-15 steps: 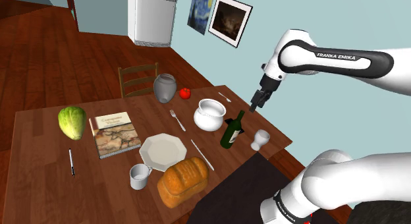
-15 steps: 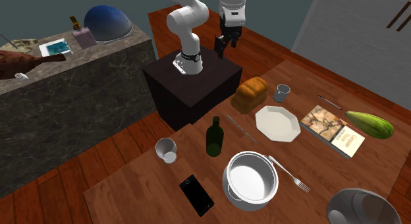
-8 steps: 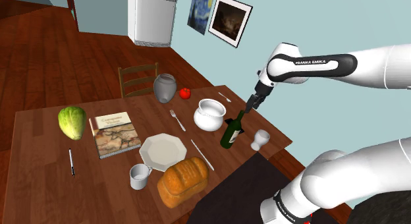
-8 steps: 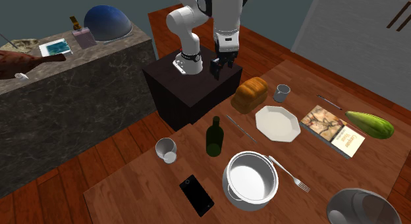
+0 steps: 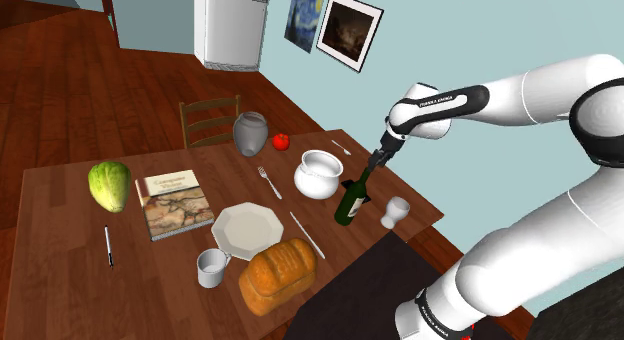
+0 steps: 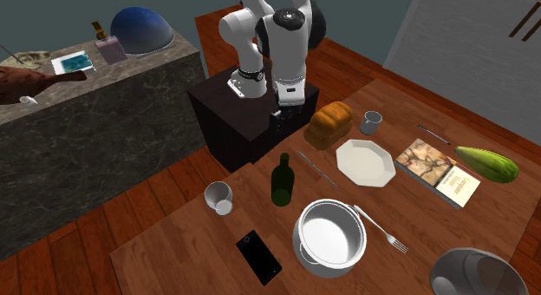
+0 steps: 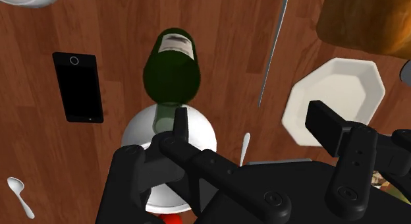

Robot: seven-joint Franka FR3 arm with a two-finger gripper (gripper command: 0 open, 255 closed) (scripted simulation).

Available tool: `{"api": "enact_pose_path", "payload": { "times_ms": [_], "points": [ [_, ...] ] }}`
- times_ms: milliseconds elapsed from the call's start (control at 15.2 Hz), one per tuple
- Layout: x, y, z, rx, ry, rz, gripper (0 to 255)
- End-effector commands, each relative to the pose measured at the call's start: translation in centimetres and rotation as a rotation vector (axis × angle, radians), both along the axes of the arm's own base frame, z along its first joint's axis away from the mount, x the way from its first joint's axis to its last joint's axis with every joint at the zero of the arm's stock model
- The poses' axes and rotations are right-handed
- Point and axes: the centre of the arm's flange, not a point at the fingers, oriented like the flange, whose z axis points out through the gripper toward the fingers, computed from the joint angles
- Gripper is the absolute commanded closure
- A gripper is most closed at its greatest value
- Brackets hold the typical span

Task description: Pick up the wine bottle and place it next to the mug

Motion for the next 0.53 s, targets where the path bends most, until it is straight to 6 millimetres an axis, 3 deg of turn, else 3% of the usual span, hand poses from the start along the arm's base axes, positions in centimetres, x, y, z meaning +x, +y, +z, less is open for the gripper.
{"api": "enact_pose_path", "payload": {
  "times_ms": [0, 264, 462],
  "points": [
    [1.0, -2.0, -1.6, -0.01, -0.014, -0.003, 0],
    [2.9, -5.5, -4.6, -0.024, -0.04, -0.011, 0],
    [3.3, -6.0, -6.1, -0.026, -0.044, -0.012, 0]
  ]
}}
